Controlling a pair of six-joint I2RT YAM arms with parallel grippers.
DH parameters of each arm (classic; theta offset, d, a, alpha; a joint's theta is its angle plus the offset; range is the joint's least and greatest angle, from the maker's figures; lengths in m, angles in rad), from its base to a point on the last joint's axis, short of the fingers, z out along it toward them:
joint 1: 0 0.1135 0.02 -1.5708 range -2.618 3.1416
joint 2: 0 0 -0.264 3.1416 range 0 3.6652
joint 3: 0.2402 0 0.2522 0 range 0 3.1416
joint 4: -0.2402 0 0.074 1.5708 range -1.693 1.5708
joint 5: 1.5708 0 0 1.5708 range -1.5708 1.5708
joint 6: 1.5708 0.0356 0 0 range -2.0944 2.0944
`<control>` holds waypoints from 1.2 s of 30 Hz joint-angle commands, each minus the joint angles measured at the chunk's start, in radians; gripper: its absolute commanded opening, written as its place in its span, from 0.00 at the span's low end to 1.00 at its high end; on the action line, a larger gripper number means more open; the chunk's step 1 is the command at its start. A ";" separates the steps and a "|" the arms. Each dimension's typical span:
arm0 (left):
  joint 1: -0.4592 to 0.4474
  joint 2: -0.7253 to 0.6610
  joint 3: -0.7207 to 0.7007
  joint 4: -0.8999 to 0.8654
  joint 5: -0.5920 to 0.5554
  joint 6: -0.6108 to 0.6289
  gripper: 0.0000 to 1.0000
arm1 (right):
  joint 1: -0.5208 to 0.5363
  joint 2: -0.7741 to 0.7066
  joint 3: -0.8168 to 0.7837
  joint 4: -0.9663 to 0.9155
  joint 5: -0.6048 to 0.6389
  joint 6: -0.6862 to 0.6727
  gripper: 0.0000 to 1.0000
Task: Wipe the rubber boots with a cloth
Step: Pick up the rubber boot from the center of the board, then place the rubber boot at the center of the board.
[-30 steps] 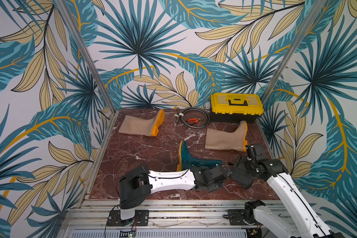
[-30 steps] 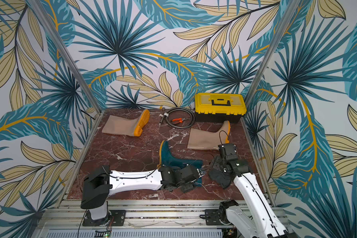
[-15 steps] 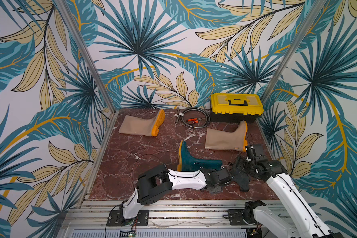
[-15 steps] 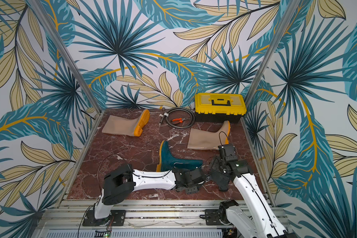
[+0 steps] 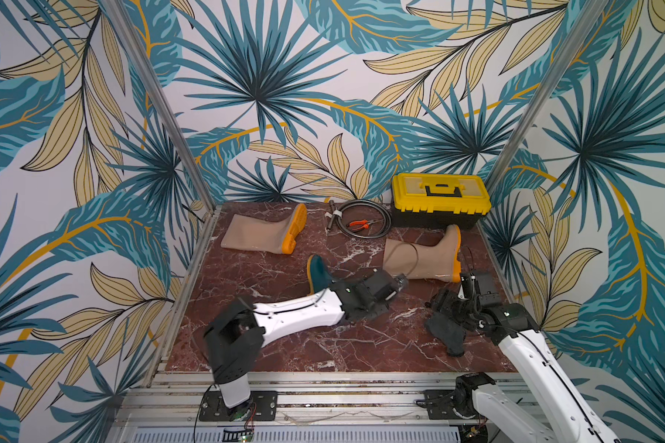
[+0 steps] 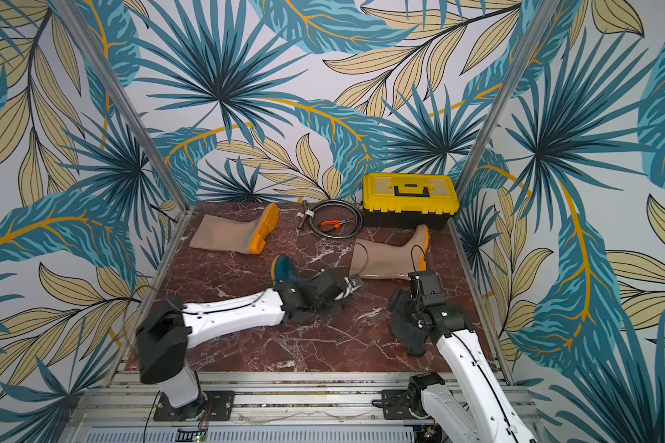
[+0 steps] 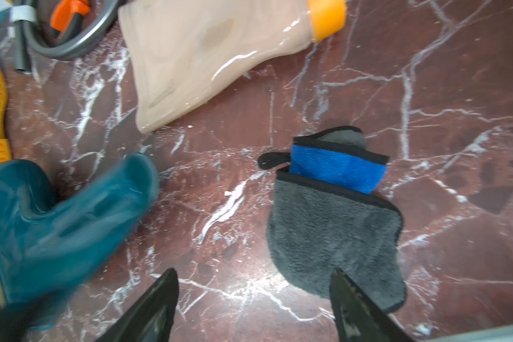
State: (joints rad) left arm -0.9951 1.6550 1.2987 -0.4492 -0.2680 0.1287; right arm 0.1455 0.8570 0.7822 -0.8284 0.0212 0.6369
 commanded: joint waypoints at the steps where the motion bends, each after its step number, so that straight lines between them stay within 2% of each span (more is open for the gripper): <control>1: 0.120 -0.225 -0.036 0.002 0.090 -0.039 0.00 | 0.001 0.007 -0.040 0.084 -0.102 0.046 0.76; 4: 0.238 -0.364 -0.068 0.001 0.132 -0.077 0.00 | 0.020 0.029 -0.045 0.149 -0.152 0.062 0.73; 8: 0.373 -0.481 -0.080 -0.013 0.140 -0.135 0.00 | 0.102 0.103 -0.001 0.198 -0.148 0.070 0.72; 13: 0.535 -0.536 -0.052 -0.092 0.149 -0.177 0.00 | 0.304 0.284 0.140 0.237 -0.071 0.066 0.72; 18: 0.698 -0.597 -0.014 -0.142 0.252 -0.183 0.00 | 0.476 0.520 0.341 0.318 -0.079 0.065 0.72; 24: 0.874 -0.615 0.055 -0.197 0.311 -0.132 0.00 | 0.639 0.837 0.671 0.365 -0.137 0.051 0.70; 27: 0.982 -0.615 0.089 -0.203 0.366 -0.117 0.00 | 0.717 1.027 0.901 0.341 -0.190 0.030 0.67; 31: 1.125 -0.557 0.137 -0.201 0.508 -0.070 0.00 | 0.776 1.286 1.256 0.310 -0.254 0.012 0.65; 36: 1.275 -0.366 0.226 -0.175 0.725 -0.036 0.00 | 0.798 1.571 1.653 0.326 -0.304 0.036 0.60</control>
State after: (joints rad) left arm 0.2249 1.2087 1.4673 -0.7097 0.2752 0.0528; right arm 0.9466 2.3402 2.3081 -0.4934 -0.2359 0.6720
